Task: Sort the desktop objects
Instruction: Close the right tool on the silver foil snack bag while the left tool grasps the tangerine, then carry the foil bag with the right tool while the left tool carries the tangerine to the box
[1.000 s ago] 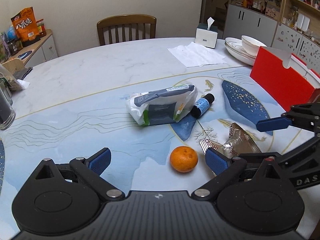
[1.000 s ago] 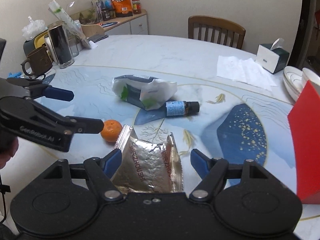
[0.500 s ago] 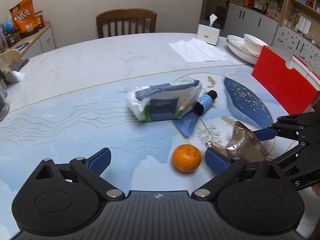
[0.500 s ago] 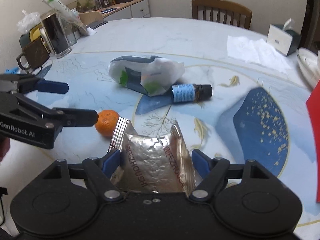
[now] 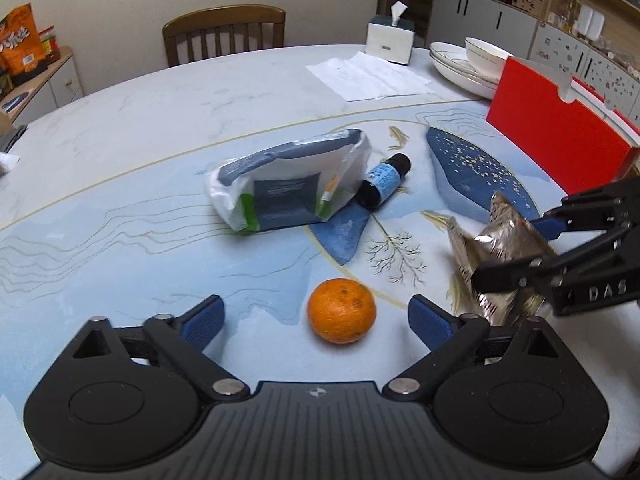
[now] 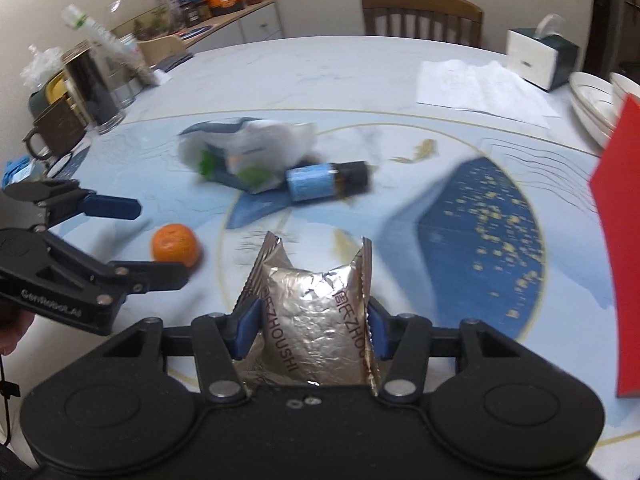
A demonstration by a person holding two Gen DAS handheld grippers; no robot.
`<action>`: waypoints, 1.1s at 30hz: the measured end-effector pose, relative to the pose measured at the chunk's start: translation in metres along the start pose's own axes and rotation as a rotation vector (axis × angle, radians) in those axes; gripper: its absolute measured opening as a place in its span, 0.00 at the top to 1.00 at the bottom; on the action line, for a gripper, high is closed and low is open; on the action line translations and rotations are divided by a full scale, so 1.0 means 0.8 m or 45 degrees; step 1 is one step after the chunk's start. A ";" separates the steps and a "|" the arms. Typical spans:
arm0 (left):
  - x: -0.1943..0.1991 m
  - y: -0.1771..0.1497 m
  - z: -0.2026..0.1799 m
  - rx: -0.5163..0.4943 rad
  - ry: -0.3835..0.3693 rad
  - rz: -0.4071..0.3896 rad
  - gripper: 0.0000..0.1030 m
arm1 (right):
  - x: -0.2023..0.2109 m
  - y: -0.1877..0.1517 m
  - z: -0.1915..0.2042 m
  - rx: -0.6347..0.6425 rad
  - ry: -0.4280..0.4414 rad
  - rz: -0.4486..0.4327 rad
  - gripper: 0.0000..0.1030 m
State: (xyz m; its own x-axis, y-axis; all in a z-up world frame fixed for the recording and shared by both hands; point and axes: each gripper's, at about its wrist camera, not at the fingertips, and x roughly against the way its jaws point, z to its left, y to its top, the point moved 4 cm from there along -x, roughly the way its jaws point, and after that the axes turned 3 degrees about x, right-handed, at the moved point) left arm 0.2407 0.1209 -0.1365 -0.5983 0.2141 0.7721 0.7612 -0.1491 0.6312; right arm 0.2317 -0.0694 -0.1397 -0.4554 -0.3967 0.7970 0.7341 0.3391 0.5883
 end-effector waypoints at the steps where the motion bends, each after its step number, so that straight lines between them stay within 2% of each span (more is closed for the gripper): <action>1: -0.002 0.000 -0.002 -0.005 -0.002 0.004 0.13 | 0.001 -0.001 -0.004 -0.006 -0.009 -0.001 0.50; 6: -0.006 -0.002 -0.011 -0.024 0.002 0.017 0.37 | 0.006 -0.003 -0.010 -0.017 -0.024 -0.008 0.53; 9: -0.007 -0.002 -0.015 -0.037 0.015 0.017 0.41 | 0.009 -0.003 -0.009 -0.010 -0.021 -0.014 0.55; 11: -0.007 -0.002 -0.017 -0.045 0.035 0.012 0.50 | 0.011 -0.003 -0.010 -0.014 -0.016 -0.018 0.57; 13: -0.008 -0.001 -0.019 -0.049 0.049 0.015 0.53 | 0.012 -0.003 -0.012 -0.018 -0.018 -0.020 0.58; 17: -0.008 0.000 -0.024 -0.055 0.057 0.015 0.65 | 0.018 -0.005 -0.016 -0.024 -0.032 -0.025 0.59; 25: -0.006 0.002 -0.034 -0.029 0.070 0.026 0.66 | 0.038 -0.010 -0.031 -0.039 -0.038 -0.043 0.59; 33: 0.009 0.023 -0.079 -0.018 0.031 -0.022 0.66 | 0.070 -0.011 -0.057 -0.072 -0.032 -0.081 0.59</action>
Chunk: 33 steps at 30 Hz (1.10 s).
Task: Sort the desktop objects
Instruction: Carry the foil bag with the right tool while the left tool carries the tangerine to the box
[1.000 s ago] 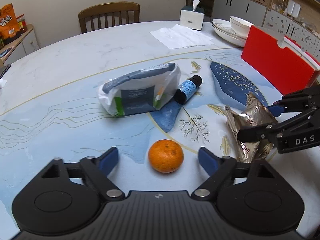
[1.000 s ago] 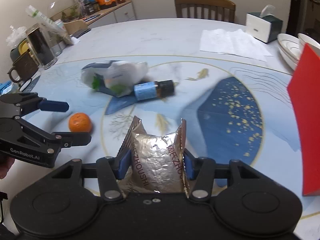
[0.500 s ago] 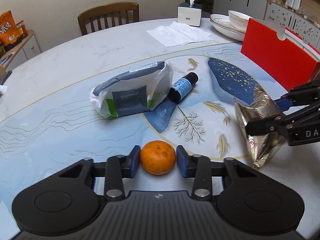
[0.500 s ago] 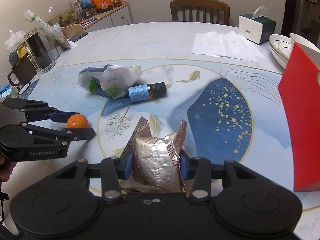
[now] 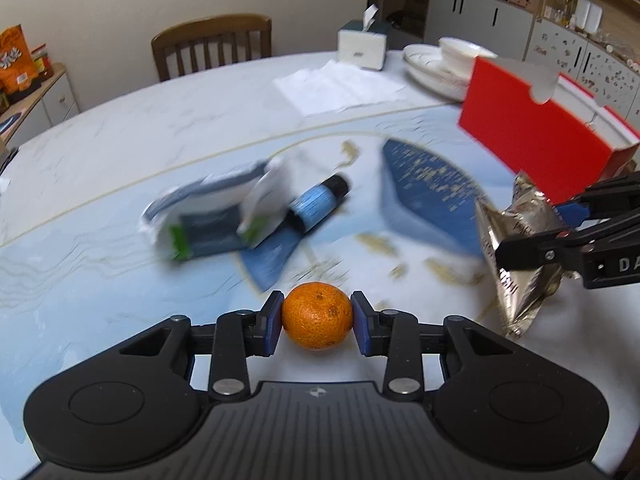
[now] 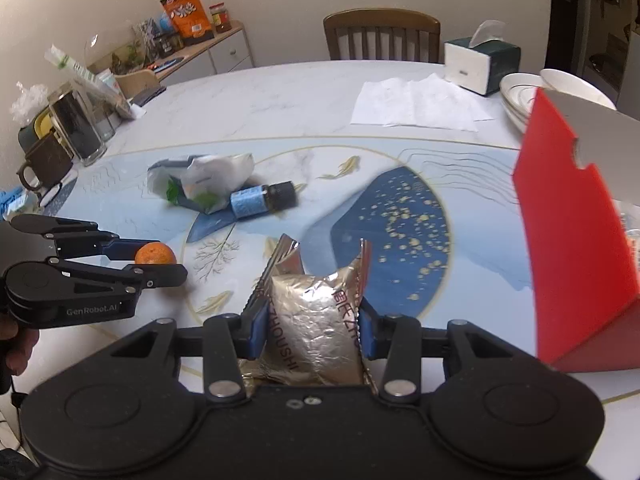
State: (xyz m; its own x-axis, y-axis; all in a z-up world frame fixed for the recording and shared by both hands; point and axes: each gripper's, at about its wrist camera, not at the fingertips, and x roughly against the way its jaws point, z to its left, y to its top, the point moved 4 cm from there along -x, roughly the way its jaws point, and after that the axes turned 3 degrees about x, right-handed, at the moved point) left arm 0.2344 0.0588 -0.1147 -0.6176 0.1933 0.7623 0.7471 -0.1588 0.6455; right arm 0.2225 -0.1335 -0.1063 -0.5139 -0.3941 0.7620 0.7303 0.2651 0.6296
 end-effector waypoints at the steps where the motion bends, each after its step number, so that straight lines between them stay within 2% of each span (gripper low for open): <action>1: 0.003 0.004 -0.007 -0.002 -0.005 -0.010 0.66 | 0.004 0.000 -0.004 -0.003 -0.001 -0.006 0.59; 17: 0.039 0.081 -0.142 -0.067 -0.165 -0.153 0.66 | 0.108 0.016 -0.090 -0.046 -0.007 -0.159 0.59; 33: 0.035 0.141 -0.274 -0.221 -0.248 -0.240 0.66 | 0.180 0.027 -0.212 -0.056 -0.130 -0.292 0.59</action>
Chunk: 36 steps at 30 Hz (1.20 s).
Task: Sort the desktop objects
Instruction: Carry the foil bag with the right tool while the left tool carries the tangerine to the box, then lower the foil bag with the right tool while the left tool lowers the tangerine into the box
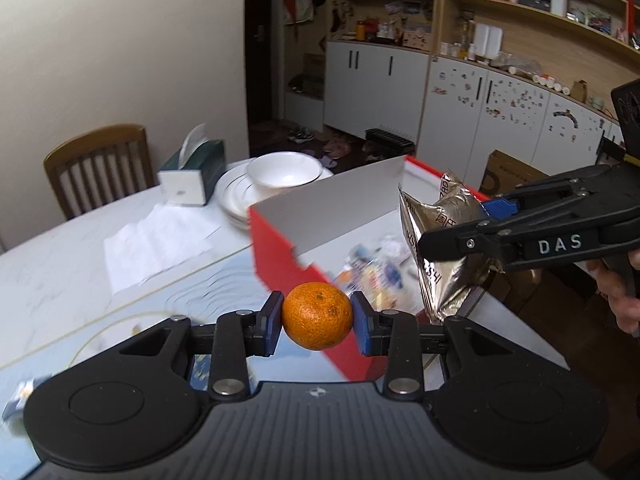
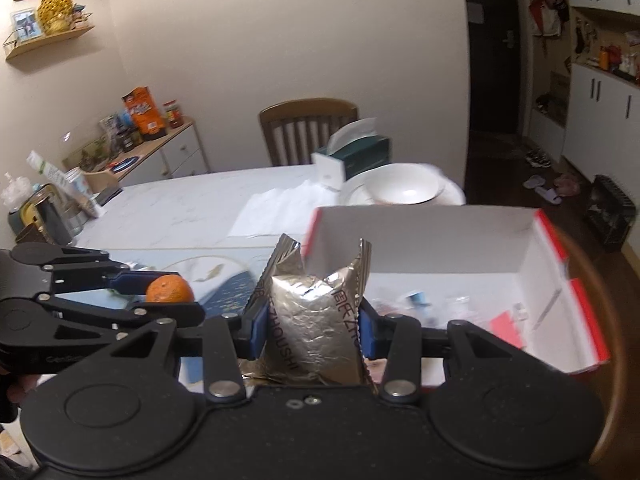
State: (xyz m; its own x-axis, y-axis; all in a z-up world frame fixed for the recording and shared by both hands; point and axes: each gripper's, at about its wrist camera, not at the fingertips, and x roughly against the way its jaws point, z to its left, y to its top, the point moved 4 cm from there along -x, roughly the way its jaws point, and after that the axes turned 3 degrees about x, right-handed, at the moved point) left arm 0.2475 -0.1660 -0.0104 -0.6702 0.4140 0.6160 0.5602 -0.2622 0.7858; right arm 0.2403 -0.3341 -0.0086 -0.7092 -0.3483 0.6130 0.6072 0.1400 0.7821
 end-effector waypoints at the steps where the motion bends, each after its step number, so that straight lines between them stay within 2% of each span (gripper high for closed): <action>1: -0.004 0.004 -0.006 -0.011 -0.003 -0.002 0.66 | 0.002 0.001 -0.009 -0.002 -0.014 -0.005 0.59; 12: -0.065 0.048 -0.059 -0.161 0.005 -0.002 0.66 | 0.003 0.010 -0.096 0.032 -0.133 -0.015 0.59; 18: -0.103 0.069 -0.071 -0.239 0.026 0.020 0.66 | -0.016 0.004 -0.126 0.013 -0.147 0.037 0.59; 26: -0.168 0.087 -0.060 -0.234 0.050 0.126 0.66 | -0.047 -0.008 -0.138 0.019 -0.115 0.116 0.59; 29: -0.194 0.087 -0.057 -0.268 0.076 0.175 0.66 | -0.060 -0.014 -0.139 0.019 -0.103 0.154 0.59; 36: -0.242 0.085 -0.048 -0.242 0.099 0.300 0.66 | -0.083 -0.030 -0.140 0.043 -0.101 0.219 0.59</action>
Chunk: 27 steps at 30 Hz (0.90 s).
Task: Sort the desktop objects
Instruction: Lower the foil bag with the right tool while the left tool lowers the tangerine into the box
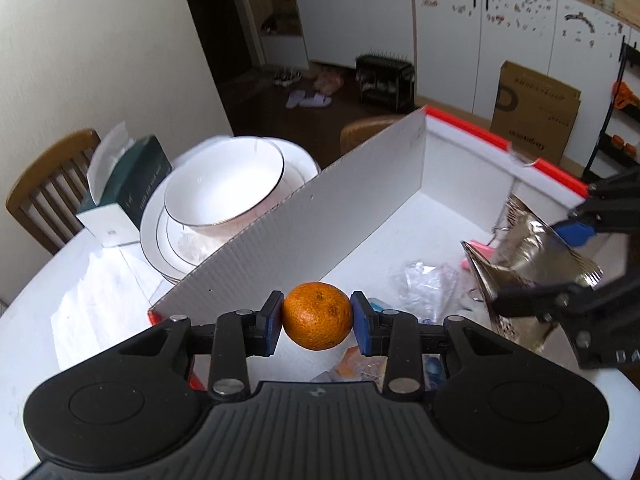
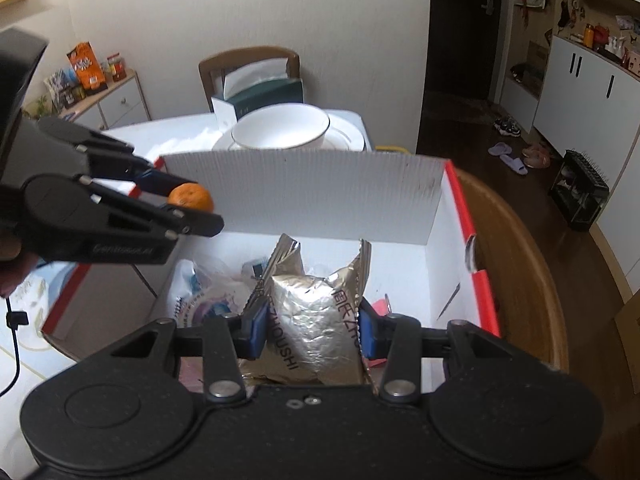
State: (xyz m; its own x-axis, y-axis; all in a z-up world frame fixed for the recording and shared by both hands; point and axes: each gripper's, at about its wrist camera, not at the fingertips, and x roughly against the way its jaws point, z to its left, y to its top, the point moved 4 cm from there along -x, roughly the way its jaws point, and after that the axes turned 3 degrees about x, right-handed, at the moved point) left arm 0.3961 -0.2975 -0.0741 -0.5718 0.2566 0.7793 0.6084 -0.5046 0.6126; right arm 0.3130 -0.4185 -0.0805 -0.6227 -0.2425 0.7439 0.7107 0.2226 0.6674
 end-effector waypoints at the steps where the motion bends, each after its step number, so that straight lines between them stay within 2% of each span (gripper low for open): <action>1: -0.006 0.001 0.001 -0.001 0.002 0.019 0.66 | -0.004 -0.001 0.001 0.004 0.003 0.010 0.59; 11: -0.047 -0.004 -0.006 -0.062 -0.007 0.172 0.66 | -0.024 -0.018 0.011 0.050 0.043 0.091 0.59; 17: -0.062 -0.010 -0.005 -0.038 -0.028 0.248 0.66 | -0.030 -0.019 0.012 0.051 0.051 0.099 0.59; 25: -0.063 -0.013 -0.009 -0.050 -0.043 0.284 0.66 | -0.033 -0.017 0.014 0.067 0.063 0.111 0.56; 26: -0.062 -0.013 -0.009 -0.047 -0.048 0.282 0.64 | -0.033 -0.016 0.014 0.067 0.061 0.112 0.56; 27: -0.061 -0.014 -0.009 -0.044 -0.056 0.282 0.58 | -0.032 -0.016 0.014 0.069 0.061 0.110 0.56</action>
State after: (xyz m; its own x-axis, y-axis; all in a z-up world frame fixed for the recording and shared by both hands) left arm 0.4133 -0.3104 -0.1196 -0.4012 0.1715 0.8998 0.6970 -0.5802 0.4214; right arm 0.3163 -0.4045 -0.1076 -0.5425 -0.2644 0.7974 0.7418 0.2948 0.6024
